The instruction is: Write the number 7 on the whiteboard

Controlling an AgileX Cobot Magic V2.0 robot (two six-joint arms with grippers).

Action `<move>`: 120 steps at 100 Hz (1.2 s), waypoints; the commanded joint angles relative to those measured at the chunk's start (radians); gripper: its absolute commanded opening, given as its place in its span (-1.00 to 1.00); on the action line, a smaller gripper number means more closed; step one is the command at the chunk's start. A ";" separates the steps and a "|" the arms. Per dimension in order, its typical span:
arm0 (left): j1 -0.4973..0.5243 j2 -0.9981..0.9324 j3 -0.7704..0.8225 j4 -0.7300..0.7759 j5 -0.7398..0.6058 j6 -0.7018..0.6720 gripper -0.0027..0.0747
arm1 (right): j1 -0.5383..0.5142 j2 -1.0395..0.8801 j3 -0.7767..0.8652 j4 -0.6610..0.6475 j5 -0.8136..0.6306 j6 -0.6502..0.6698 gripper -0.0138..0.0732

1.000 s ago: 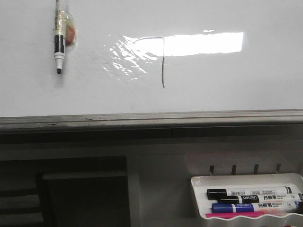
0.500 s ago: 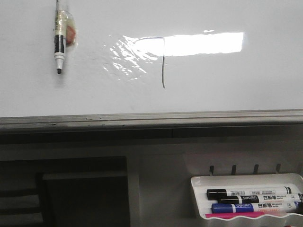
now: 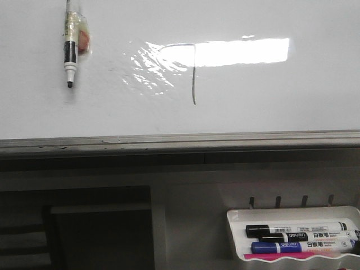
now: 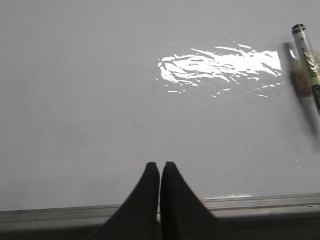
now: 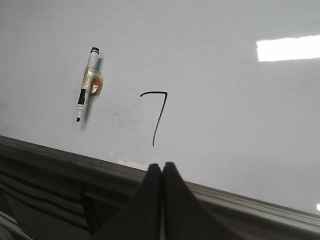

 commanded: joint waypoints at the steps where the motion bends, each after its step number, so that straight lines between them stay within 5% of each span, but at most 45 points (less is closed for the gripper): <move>1: 0.000 -0.031 0.035 -0.012 -0.073 -0.008 -0.98 | -0.006 0.010 -0.024 0.044 -0.013 -0.012 -0.81; 53: 0.000 -0.031 0.035 -0.012 -0.073 -0.008 -0.98 | -0.006 0.010 -0.024 0.044 -0.013 -0.012 -0.81; 74: 0.000 -0.031 0.035 -0.012 -0.073 -0.008 -0.98 | -0.006 0.010 -0.024 0.006 -0.137 -0.010 -0.81; 85: 0.000 -0.031 0.035 -0.012 -0.073 -0.008 -0.98 | -0.008 0.010 -0.024 -0.310 -0.262 0.189 -0.81; 107: 0.000 -0.031 0.035 -0.012 -0.073 -0.008 -0.98 | -0.008 0.010 0.001 -1.305 -0.441 1.097 -0.81; 120: 0.000 -0.031 0.035 -0.012 -0.073 -0.008 -0.98 | -0.004 -0.009 0.068 -1.492 -0.513 1.280 -0.81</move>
